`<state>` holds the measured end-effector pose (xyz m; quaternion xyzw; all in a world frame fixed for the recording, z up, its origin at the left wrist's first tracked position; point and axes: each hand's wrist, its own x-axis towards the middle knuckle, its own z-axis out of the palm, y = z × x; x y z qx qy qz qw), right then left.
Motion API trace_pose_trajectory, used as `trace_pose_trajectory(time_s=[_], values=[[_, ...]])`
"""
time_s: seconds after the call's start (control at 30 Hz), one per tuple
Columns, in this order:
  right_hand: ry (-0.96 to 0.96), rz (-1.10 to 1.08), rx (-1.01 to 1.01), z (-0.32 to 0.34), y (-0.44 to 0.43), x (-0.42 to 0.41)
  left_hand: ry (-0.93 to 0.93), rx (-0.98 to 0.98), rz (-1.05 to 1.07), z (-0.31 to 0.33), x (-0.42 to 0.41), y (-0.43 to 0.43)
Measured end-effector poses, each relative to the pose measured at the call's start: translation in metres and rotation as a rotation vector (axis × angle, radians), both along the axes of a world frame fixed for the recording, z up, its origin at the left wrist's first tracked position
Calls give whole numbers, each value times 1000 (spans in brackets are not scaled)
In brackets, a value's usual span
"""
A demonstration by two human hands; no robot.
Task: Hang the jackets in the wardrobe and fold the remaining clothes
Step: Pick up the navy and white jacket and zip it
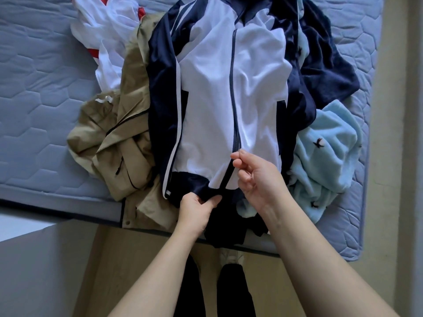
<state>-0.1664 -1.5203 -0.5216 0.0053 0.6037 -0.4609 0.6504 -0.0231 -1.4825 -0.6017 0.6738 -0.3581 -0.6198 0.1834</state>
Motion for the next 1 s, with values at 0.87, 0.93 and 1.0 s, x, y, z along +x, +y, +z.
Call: trace_pose_trajectory(time_s=[0.87, 0.93, 1.0], values=[[-5, -40, -42, 78, -35, 13, -510, -537, -486, 113, -10, -86], [-6, -58, -41, 77, -37, 13, -553, -543, -522, 110, -15, -90], [1, -69, -38, 75, -37, 13, -574, -535, -547, 105, -14, -88]])
